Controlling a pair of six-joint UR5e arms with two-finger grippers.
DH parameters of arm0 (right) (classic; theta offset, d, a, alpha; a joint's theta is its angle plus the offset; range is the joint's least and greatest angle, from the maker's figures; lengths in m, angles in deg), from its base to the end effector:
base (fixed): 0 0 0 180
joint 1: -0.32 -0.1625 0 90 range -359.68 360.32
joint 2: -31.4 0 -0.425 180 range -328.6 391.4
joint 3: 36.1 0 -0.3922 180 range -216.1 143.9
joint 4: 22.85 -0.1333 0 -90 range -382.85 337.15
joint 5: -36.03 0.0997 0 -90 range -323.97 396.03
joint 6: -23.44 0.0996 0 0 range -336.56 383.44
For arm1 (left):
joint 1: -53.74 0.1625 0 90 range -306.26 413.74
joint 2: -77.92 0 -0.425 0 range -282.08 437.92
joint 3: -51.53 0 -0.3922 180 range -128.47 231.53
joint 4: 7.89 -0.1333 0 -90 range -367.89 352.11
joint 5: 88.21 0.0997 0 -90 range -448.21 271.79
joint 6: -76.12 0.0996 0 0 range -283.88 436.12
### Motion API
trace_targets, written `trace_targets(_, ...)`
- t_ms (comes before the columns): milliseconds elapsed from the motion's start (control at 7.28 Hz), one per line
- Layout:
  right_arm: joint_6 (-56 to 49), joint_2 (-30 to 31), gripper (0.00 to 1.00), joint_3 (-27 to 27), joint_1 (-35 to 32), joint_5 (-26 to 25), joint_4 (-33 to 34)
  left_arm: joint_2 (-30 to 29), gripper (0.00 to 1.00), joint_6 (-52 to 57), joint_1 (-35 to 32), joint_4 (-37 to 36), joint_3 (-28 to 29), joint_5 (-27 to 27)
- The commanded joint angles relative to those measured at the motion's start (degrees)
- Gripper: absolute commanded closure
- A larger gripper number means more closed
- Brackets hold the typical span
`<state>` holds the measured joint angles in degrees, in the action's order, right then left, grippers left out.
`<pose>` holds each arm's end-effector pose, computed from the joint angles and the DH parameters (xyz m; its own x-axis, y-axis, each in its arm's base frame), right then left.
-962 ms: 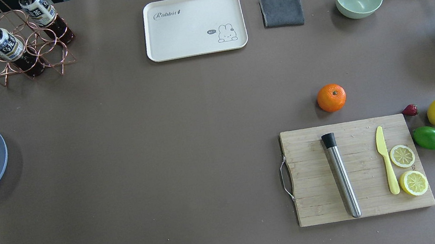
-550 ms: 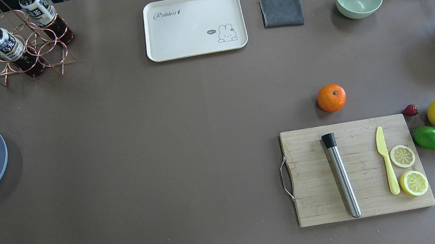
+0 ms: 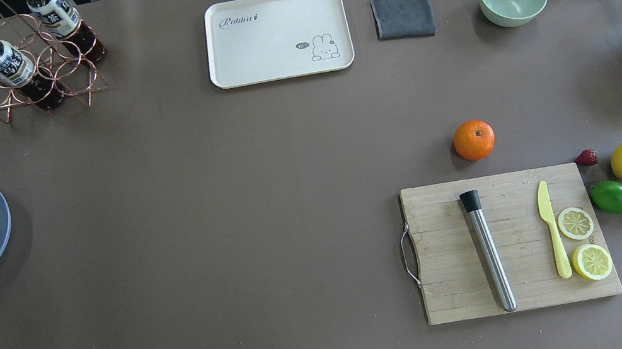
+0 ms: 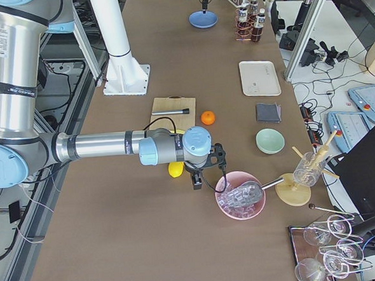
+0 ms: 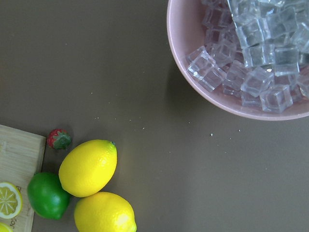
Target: Pick orange to plate
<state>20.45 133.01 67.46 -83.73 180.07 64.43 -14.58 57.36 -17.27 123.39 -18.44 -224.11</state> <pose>0.0098 -0.4138 0.6156 0.5711 -0.1780 0.8014 0.1333 0.9834 0.1234 0.1081 -0.5039 0.7285 0.6298 0.1950 -0.7519 -0.1007 0.9803 0.1700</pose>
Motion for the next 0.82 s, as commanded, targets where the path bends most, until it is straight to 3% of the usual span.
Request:
trace_targets(0, 0.1, 0.0, 0.0, 0.2, 0.1, 0.0, 0.0, -0.2, 0.8, -1.7, 0.3, -0.1, 0.0, 0.0)
trace_targets(137, 0.0, -0.1, 0.0, 0.3, 0.3, 0.0, 0.0, -0.4, 1.0, -3.1, 0.3, -0.1, -0.2, -0.1)
trace_targets(412, 0.3, -0.1, 0.0, 0.4, 1.0, 0.1, -1.6, -0.4, 1.0, -3.3, 0.3, -0.1, -0.3, -0.2)
trace_targets(687, 3.1, -3.2, 0.0, 0.3, 1.3, -0.2, -1.6, -0.4, 1.0, -8.5, 0.3, -0.3, -4.3, -0.7)
